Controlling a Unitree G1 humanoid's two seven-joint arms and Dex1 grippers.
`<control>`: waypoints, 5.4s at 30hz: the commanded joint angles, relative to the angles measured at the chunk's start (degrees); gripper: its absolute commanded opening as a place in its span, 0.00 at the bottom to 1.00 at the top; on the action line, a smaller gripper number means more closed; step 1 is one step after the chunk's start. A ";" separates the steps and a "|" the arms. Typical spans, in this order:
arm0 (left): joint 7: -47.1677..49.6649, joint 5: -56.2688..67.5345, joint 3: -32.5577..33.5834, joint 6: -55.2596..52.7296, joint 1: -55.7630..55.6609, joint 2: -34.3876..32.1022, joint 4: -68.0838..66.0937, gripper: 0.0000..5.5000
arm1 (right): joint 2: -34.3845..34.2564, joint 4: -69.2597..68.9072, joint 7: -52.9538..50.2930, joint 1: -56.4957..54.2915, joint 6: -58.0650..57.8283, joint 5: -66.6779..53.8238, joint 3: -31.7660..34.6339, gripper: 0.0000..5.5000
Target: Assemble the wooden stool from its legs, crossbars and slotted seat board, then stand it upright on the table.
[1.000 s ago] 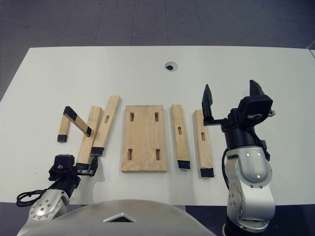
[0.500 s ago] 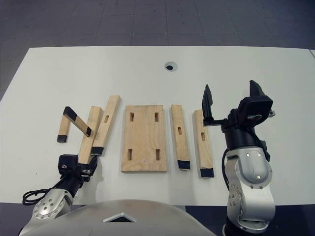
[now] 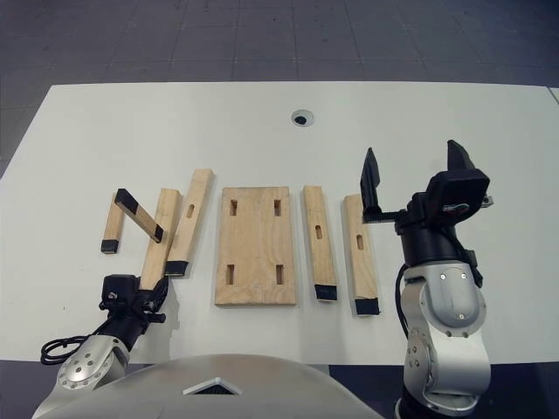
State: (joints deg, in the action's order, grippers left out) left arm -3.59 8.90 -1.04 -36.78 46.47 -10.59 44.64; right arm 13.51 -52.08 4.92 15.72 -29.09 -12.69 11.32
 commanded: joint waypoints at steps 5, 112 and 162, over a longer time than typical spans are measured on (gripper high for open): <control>0.26 8.72 6.17 -1.39 -3.67 5.04 10.34 0.37 | 0.03 -0.07 0.01 -0.40 -1.33 -0.54 1.34 1.00; -39.08 28.63 -2.29 13.87 -27.71 -20.16 -2.86 0.98 | 13.70 70.38 64.76 -48.09 8.55 -25.15 -16.18 0.37; -40.84 29.10 -4.51 14.23 -26.50 -23.51 -1.91 0.98 | 6.78 104.25 82.19 -51.50 36.18 0.25 -19.87 0.37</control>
State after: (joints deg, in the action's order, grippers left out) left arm -44.62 38.01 -5.88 -22.56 20.05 -33.76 41.86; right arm 20.75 50.37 87.65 -39.39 7.19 -14.91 -7.48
